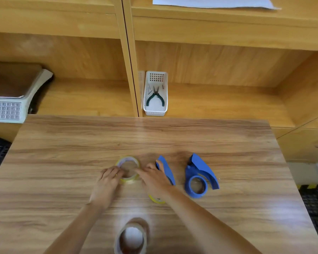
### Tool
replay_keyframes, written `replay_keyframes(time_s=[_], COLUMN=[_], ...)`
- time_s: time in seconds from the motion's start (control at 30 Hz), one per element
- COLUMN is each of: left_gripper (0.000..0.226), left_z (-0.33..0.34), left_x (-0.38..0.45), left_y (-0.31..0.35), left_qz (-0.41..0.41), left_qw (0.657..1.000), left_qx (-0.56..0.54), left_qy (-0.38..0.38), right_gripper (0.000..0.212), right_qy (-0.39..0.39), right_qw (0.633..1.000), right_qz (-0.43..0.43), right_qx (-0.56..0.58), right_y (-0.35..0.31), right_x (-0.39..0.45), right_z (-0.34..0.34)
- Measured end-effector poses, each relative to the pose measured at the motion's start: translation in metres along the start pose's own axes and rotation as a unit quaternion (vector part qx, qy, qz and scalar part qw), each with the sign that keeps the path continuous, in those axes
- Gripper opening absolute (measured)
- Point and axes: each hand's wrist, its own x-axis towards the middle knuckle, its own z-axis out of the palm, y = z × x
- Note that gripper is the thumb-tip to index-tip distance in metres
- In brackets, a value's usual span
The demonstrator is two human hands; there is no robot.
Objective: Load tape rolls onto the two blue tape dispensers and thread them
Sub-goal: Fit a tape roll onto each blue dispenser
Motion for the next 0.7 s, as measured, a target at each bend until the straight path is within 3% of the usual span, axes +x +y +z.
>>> replay_keyframes(time_s=[0.13, 0.33, 0.47, 0.5, 0.6, 0.7], left_gripper=[0.037, 0.030, 0.033, 0.037, 0.080, 0.081], left_z=[0.003, 0.016, -0.001, -0.002, -0.010, -0.029], left_x=[0.005, 0.001, 0.006, 0.009, 0.020, 0.032], left_y=[-0.009, -0.019, 0.006, 0.010, 0.028, 0.064], left_qz=[0.015, 0.028, 0.067, 0.071, 0.064, 0.100], left_qw=[0.999, 0.997, 0.992, 0.992, 0.993, 0.988], left_qx=[-0.051, -0.075, -0.065, -0.061, -0.078, -0.068], left_qy=[0.002, 0.006, 0.082, 0.090, 0.068, 0.096], right_gripper=[0.049, 0.043, 0.038, 0.035, 0.023, 0.021], right_qy=[-0.051, -0.022, 0.021, 0.045, 0.118, 0.156], right_qw=[0.999, 0.999, 0.999, 0.999, 0.993, 0.988], right_qz=[0.013, 0.026, 0.025, 0.021, 0.007, 0.005], right_qx=[-0.010, -0.002, 0.008, 0.009, -0.002, 0.001], right_y=[-0.007, -0.007, 0.002, 0.005, 0.020, 0.043], right_x=[0.008, 0.003, -0.001, -0.004, -0.014, -0.026], right_z=[0.007, 0.007, -0.011, -0.017, -0.031, -0.041])
